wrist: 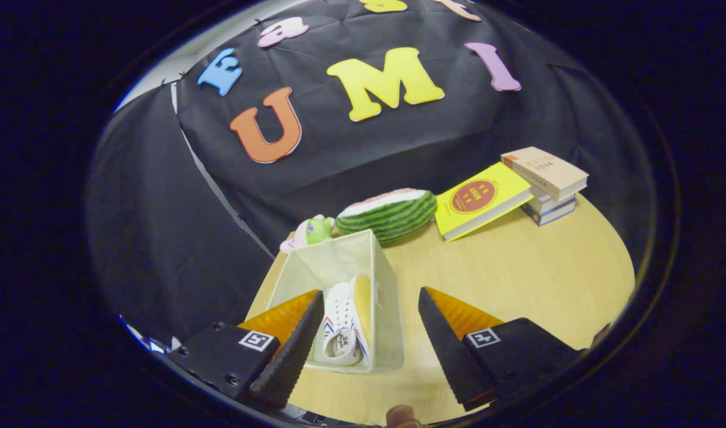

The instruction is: Open the storage box then place both shoes into the box .Put the left shoe in first, then the right shoe, with the right side of both shoes facing outward in a uniform manner.

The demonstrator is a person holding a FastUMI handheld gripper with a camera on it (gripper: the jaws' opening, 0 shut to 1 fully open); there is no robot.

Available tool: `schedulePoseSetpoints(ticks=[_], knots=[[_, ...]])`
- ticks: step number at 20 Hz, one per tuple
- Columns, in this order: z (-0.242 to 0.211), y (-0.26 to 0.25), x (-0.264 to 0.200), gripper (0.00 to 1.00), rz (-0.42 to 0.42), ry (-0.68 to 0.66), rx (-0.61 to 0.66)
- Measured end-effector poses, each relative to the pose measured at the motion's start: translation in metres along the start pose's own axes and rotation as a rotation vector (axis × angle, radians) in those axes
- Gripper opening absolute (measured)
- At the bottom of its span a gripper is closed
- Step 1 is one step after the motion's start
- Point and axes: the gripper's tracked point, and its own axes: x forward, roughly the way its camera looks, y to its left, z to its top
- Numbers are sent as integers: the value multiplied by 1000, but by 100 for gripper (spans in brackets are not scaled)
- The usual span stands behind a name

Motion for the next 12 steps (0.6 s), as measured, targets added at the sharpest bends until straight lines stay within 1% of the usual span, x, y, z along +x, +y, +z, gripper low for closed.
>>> schedulePoseSetpoints(ticks=[2,4,8,12], knots=[[11,-10,-16,100,-42,-56,-32],[22,-14,-34,100,-59,-112,-60],[45,-18,-76,100,-50,-244,-96],[67,-32,-113,100,-107,-399,-208]])
